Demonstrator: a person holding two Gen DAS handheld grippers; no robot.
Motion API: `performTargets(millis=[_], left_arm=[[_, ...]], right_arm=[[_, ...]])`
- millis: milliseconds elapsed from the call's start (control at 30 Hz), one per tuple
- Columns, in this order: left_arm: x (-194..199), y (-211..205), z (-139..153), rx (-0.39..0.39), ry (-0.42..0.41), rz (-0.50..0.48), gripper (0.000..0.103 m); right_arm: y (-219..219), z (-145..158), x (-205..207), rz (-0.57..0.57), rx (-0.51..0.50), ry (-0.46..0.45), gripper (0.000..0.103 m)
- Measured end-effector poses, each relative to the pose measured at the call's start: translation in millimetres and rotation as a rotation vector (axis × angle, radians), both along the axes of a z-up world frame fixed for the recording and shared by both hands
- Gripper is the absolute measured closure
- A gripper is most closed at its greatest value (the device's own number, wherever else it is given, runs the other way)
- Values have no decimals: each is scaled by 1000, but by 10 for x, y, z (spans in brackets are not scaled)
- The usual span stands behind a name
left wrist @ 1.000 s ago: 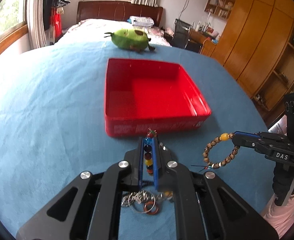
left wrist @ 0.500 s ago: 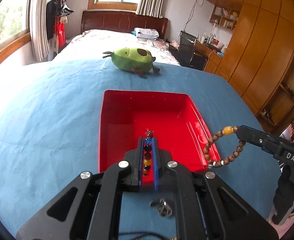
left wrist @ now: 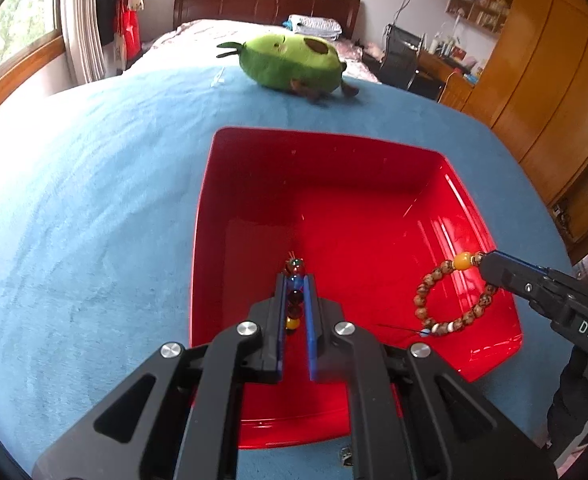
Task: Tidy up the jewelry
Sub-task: 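Carry both bracelets into the red tin box and open both tools, then lift both open tools out of the red box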
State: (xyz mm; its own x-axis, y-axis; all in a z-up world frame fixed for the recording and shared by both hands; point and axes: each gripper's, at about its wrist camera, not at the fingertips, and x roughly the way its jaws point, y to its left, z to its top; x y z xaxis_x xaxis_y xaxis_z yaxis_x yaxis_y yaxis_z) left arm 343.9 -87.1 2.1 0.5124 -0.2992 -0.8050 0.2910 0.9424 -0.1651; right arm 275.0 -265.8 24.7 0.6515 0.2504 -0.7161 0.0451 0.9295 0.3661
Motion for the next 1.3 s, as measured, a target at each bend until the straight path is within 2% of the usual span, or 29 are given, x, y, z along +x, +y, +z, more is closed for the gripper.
performTargets(millis=[133,200,267,300,600,733,800,900,933,1033,1133,1233,1300], left_arm=[[13,-20,-46,10,13,-5,95],[8,-20,-43,14,11,-4,91],[-2,-16,-14,12,3,-2,74],[-15,-5,6,11,-6,3,73],[-207,-12,200,22,-43,-5,71],[-366,6,283,33,-51,-9,53],[-468,53,331,32,-56,-4,47],[-636,143,412,31,-75,8,35],[-689,171,431,31,-84,14,28],[-864,252,477,34,-113,33,18],[-1066,301,458,48,-124,23,14],[-1253,375,389,55,-133,18,10],[-1372,449,305,47,-137,25,6]], right_arm=[[-34,-73,37,-13,-8,26,90],[-53,-52,21,-30,-18,20,88],[-59,-8,-11,-32,-20,11,88],[-62,12,-35,-33,-17,8,88],[-4,107,-137,-20,-25,-4,88],[15,128,-210,-15,-15,2,87],[30,161,-282,-8,-12,-7,85],[76,202,-408,0,-23,-19,81],[86,208,-455,1,-23,-20,78],[106,206,-595,2,-22,-19,73],[113,195,-707,0,-21,-15,71],[135,187,-816,-10,-31,-11,59],[178,187,-927,-4,-45,-19,55]])
